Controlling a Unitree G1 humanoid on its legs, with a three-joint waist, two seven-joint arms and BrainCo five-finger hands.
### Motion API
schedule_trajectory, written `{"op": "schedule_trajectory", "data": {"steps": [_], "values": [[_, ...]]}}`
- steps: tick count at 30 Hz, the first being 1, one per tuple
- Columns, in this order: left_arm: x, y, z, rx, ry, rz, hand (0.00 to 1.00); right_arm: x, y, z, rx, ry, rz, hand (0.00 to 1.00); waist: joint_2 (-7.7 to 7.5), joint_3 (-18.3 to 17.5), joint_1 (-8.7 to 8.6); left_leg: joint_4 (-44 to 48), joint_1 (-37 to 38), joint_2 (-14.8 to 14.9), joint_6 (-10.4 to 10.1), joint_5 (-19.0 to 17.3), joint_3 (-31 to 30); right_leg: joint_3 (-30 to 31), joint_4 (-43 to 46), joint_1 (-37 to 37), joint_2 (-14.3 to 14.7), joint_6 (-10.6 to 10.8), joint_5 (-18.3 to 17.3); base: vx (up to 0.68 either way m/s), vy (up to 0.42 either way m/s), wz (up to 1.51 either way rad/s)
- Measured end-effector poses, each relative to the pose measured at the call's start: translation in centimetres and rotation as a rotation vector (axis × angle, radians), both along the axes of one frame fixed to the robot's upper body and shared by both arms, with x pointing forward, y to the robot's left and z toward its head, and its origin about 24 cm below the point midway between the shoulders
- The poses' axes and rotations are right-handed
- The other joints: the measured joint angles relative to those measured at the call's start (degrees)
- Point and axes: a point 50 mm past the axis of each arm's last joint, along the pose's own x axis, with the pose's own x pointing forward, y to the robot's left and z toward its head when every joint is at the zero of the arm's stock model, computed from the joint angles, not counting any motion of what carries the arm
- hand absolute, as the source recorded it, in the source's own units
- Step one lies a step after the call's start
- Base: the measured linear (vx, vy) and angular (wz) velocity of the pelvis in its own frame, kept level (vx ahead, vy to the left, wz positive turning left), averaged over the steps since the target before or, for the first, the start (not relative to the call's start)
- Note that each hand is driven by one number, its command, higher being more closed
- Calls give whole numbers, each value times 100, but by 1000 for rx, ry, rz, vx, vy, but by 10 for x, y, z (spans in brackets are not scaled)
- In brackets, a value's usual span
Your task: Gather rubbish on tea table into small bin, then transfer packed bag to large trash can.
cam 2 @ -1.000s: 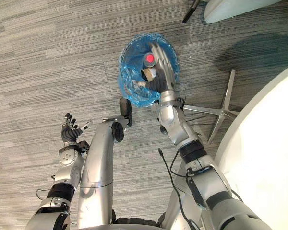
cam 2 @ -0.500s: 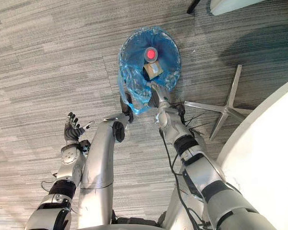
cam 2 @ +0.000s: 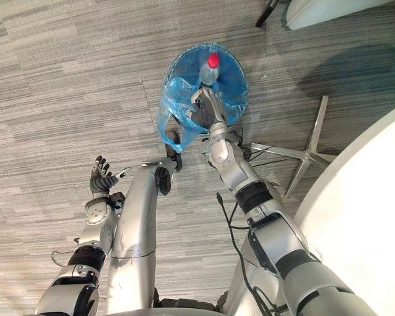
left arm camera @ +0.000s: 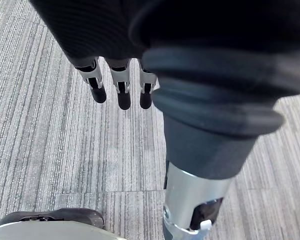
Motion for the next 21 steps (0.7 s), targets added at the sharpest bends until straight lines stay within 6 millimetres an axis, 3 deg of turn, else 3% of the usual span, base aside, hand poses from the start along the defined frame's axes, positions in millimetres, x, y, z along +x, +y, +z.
{"op": "schedule_trajectory", "data": {"steps": [4,6,11,13,15,17,18,19,21], "values": [[-9,-25,-15,-16,52,-91,0,-22,3,-26,188,98,85,100,-3,-2,-21,-648,1125,-16,-116,114,28,-155,-653,1127,130,-16,141,-41,-25,-3],[-25,-38,-34,-36,122,-129,0,-39,9,-38,304,134,151,100,4,-103,-32,-1180,1957,-4,-148,214,119,-179,-1250,1900,304,14,317,28,-64,-19],[-56,-33,-66,-37,256,-134,0,-56,24,-48,412,173,262,100,-21,-281,-38,-2472,3528,101,-123,539,531,-42,-3022,3373,839,171,1074,90,-39,-44],[-61,-31,-72,-14,287,-154,0,-59,29,-50,406,186,296,100,-55,-308,-26,-2774,3965,60,-95,662,706,101,-3318,3706,897,196,1263,139,15,-35],[-65,-28,-74,1,300,-176,0,-63,34,-55,393,207,320,100,-63,-319,-46,-2903,4289,48,-1,722,806,254,-3129,3894,875,251,1187,51,-18,-2],[-72,-19,-75,23,306,-172,0,-67,38,-59,376,227,360,100,-72,-334,-101,-2875,4661,50,50,740,715,534,-1424,4101,801,337,413,33,-170,32],[-77,-15,-76,29,309,-170,0,-69,40,-61,375,236,368,100,-88,-388,-131,-2849,4721,39,42,743,637,596,-1199,4257,808,419,272,5,-249,50],[-90,-7,-74,41,301,-151,0,-74,43,-67,373,255,380,100,-196,-594,-142,-2794,4783,-50,-19,759,459,828,-1282,4495,914,522,26,-51,-180,38],[-98,-8,-70,40,276,-146,0,-76,42,-69,354,256,388,100,-140,-773,-85,-3118,4873,-106,-192,875,210,806,-1960,4855,1129,556,-129,-109,-152,3]]}}
